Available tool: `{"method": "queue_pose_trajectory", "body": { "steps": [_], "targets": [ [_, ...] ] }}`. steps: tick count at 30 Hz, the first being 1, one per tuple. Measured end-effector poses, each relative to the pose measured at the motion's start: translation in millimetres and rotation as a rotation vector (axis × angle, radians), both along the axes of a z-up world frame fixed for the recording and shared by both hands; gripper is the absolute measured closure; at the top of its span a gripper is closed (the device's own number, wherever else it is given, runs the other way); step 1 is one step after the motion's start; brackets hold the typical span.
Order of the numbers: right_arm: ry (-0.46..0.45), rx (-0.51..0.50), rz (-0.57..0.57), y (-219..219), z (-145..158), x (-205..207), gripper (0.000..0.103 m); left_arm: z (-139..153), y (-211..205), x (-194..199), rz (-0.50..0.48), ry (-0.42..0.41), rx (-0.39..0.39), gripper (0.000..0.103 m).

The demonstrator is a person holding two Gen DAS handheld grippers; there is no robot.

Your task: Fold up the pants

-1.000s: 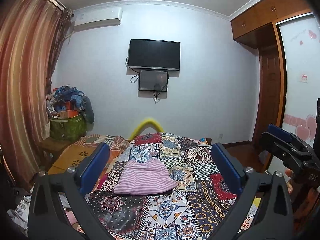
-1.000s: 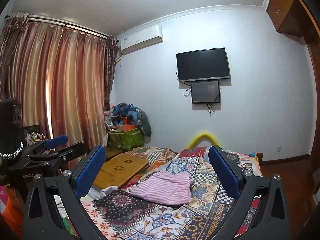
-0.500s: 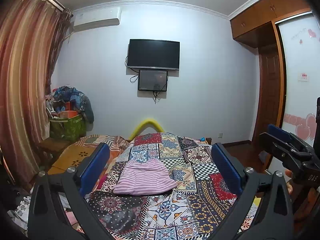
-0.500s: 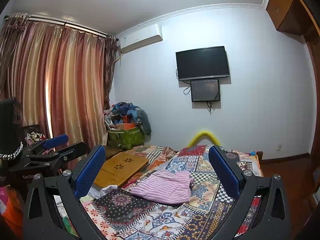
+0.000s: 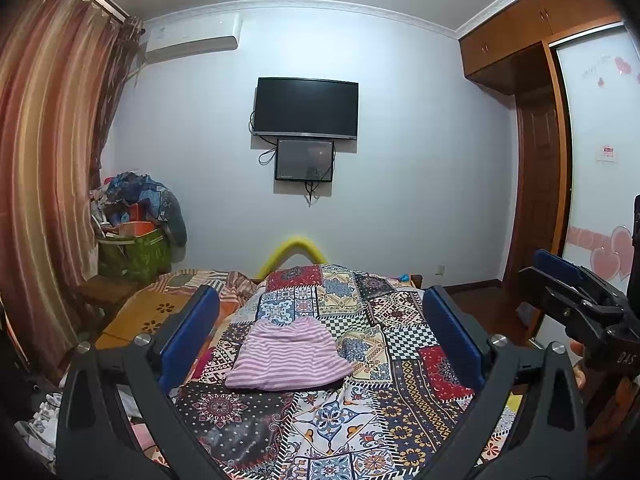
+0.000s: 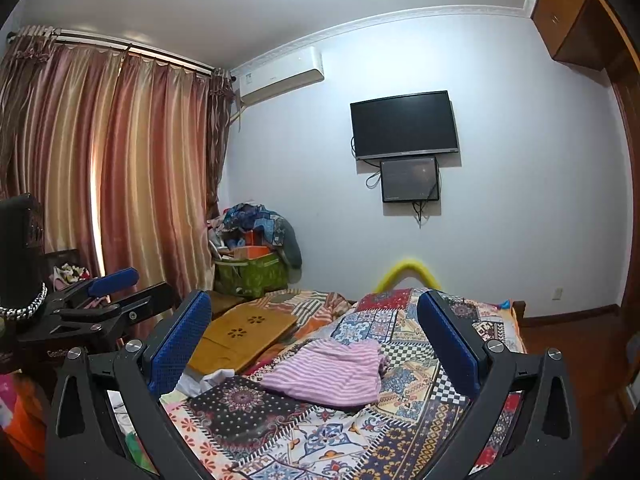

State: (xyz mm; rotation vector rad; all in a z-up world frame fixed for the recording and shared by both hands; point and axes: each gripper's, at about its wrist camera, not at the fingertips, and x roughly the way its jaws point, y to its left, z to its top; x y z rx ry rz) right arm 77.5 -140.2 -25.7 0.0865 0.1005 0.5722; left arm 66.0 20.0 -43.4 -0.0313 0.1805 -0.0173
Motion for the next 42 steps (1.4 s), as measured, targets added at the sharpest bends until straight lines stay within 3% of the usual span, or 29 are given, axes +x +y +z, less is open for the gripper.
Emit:
{"method": "queue_pose_trajectory", "body": {
  "steps": [42],
  "targets": [
    [0.017, 0.002, -0.014, -2.2, -2.8, 2.8, 0.000, -5.8, 8.6, 8.6, -0.053, 0.042, -0.008, 0.000]
  ]
}}
